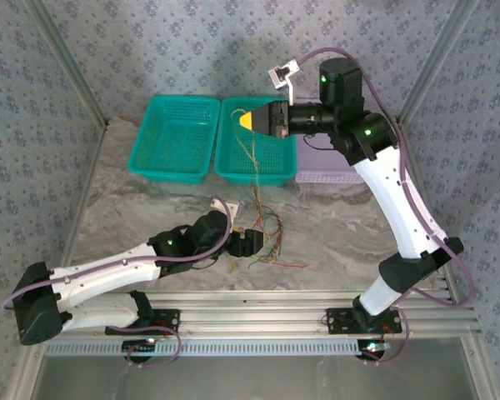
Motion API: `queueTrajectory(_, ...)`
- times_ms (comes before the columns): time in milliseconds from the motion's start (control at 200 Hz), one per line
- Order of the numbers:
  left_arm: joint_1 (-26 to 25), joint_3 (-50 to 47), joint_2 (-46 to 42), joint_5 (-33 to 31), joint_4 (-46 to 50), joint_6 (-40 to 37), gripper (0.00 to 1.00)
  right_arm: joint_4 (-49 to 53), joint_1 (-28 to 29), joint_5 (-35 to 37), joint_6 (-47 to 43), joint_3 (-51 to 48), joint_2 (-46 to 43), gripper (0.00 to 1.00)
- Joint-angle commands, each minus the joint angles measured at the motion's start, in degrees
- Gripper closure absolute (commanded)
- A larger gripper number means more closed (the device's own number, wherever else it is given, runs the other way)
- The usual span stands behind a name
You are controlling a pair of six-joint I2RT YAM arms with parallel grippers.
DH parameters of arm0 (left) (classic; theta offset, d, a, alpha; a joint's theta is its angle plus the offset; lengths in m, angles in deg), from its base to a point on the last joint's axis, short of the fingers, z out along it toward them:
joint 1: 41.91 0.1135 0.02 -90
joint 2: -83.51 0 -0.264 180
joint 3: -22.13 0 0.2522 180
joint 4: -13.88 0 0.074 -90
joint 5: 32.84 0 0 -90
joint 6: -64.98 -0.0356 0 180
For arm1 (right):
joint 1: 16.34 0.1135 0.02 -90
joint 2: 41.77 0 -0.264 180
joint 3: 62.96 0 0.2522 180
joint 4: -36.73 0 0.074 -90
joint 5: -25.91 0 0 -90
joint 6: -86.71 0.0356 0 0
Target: Untangle the cables
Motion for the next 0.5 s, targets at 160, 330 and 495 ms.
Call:
queueTrajectory(160, -0.3, 4.15, 2.53, -8.83, 10.56, 0.01, 0.2, -1.98, -0.19, -2.24, 0.79, 0.46, 0.17, 1.0)
queueTrajectory(330, 0.1, 6.73, 5.87, -13.62, 13.78, 0.35, 0.35, -2.18, 0.52, -2.76, 0.94, 0.45, -0.51, 1.0)
queueTrajectory(495, 1.49, 7.43, 6.05, -15.45, 13.96, 0.53, 0.57, -2.43, 0.85, -3.22, 0.72, -0.5, -1.54, 1.0)
